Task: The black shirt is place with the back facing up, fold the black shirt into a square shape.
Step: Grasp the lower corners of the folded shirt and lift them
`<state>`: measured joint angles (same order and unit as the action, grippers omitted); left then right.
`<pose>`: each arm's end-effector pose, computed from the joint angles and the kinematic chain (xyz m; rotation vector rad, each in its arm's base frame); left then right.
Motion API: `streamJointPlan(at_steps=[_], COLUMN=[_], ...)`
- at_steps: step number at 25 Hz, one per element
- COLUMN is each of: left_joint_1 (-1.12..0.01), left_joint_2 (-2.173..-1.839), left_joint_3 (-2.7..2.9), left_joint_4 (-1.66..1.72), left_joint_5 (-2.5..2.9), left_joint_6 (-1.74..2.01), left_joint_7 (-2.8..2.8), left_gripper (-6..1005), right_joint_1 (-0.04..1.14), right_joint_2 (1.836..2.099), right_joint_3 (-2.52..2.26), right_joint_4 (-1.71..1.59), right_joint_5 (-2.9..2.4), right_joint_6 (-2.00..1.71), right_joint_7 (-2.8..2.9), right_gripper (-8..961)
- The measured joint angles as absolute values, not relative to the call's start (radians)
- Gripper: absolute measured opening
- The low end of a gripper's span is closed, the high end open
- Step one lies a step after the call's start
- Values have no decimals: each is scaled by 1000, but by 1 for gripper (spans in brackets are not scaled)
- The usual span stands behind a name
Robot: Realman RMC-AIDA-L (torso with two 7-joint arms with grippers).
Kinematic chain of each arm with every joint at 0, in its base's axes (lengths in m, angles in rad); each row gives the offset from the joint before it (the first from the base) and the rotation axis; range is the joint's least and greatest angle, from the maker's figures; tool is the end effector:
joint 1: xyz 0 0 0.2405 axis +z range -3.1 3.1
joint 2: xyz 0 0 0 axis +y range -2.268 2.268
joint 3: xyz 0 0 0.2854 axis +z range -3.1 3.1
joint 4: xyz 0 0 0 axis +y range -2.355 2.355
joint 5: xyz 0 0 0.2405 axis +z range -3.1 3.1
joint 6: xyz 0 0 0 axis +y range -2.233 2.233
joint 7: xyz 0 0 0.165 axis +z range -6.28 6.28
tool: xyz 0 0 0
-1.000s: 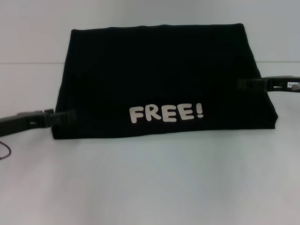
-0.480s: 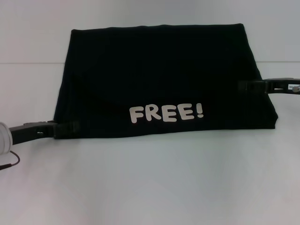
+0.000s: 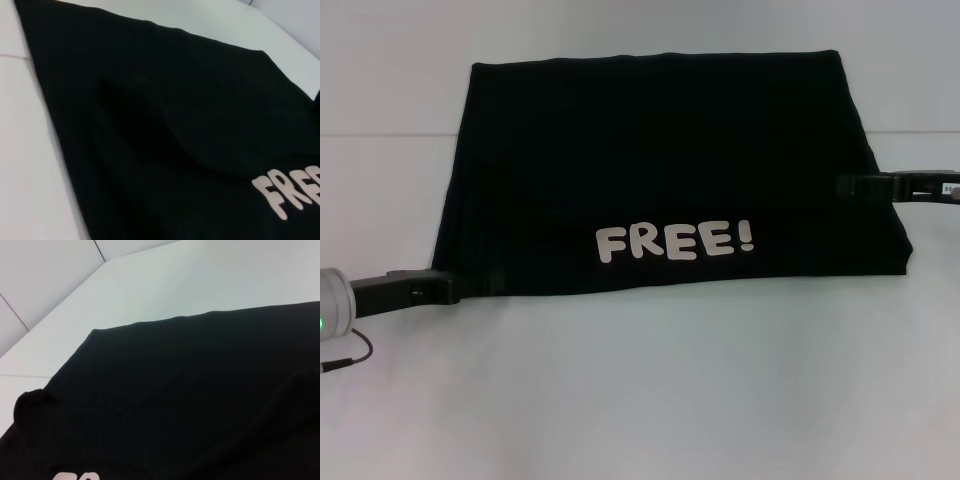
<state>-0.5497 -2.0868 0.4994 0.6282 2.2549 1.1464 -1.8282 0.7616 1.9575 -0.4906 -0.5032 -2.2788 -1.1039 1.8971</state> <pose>-0.3737 0.4076 -0.0198 -2.1842 -1.3120 -0.4351 0.3189 0.4846 0.0180 -2.2302 1.2070 0.4440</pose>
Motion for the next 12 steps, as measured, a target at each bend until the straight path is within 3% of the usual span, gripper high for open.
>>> streamJointPlan(at_steps=[2, 12], left_joint_1=[-547, -551], left_joint_2=[-2085, -2087], left_joint_3=[500, 499], left_joint_4=[629, 631], left_joint_5=[2261, 2306], left_joint_6=[1132, 1095], left_joint_7=[-1825, -1829], left_gripper=[844, 621], right_joint_1=[761, 762], right_joint_2=[1957, 1957], right_joint_3=[-490, -488], right_joint_4=[-503, -504], right_joint_5=[-2277, -2276], right_joint_6=[-1104, -1103], right_joint_7=[1897, 1898], right_gripper=[638, 628])
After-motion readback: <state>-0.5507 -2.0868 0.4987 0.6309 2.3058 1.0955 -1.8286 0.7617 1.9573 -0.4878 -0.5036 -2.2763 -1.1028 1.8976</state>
